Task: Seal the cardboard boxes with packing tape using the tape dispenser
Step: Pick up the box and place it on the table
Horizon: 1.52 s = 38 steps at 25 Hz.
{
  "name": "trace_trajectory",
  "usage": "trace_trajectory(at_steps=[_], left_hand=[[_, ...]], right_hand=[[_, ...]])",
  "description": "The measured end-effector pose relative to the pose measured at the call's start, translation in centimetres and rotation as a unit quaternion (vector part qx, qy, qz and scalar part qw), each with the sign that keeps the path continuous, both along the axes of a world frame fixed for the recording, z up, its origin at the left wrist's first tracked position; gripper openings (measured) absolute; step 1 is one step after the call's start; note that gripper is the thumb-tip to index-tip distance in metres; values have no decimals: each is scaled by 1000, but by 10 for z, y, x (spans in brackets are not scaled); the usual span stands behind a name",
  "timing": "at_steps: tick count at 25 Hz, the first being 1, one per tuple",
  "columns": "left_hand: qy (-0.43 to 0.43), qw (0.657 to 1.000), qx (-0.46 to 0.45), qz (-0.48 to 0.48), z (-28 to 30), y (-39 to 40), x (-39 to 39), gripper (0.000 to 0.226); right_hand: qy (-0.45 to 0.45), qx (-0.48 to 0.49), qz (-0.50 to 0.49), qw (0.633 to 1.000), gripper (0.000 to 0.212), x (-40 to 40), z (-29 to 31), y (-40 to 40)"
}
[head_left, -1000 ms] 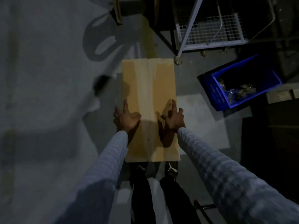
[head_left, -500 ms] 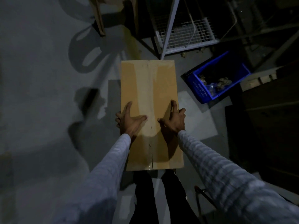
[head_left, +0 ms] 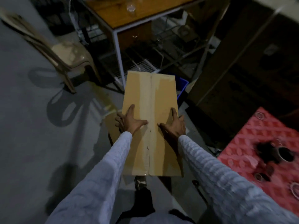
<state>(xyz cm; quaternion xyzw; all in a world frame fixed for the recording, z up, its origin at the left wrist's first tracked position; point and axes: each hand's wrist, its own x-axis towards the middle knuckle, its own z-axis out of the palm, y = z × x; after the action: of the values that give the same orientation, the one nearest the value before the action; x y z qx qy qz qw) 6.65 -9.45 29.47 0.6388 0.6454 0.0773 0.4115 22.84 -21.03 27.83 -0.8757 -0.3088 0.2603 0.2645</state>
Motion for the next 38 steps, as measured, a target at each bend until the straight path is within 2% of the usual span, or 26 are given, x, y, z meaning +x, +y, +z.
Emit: trace_trajectory(at_steps=[6,9,12,16,20,24,31,35,38], left_hand=[[32,984,130,-119,91,-99,45,107],[17,969,170,-177,141,-171,81,104],[-4,955,193,-226,178,-231,126,103],[-34,930,202,-306,201,-311,197,107],[-36,896,198,-395,197,-387,280,120],[-25,855,202,-478,166,-453,380,131],[-32,764,188,-616,137,-558,514,121],[-30,730,175,-660,126,-601,565,115],[-14,710,167,-684,118,-625,601,112]], right_hand=[[-63,65,-42,995,99,49,91,-122],[-88,81,-85,989,98,77,134,-202],[-125,92,-140,978,98,110,168,-279],[-152,87,-224,959,97,154,188,-378],[-152,93,-292,940,85,205,184,-467],[-146,58,-382,911,90,260,170,-544],[-113,34,-542,832,96,313,142,-644],[-89,61,-617,779,90,335,129,-670],[-74,68,-635,766,86,358,121,-685]])
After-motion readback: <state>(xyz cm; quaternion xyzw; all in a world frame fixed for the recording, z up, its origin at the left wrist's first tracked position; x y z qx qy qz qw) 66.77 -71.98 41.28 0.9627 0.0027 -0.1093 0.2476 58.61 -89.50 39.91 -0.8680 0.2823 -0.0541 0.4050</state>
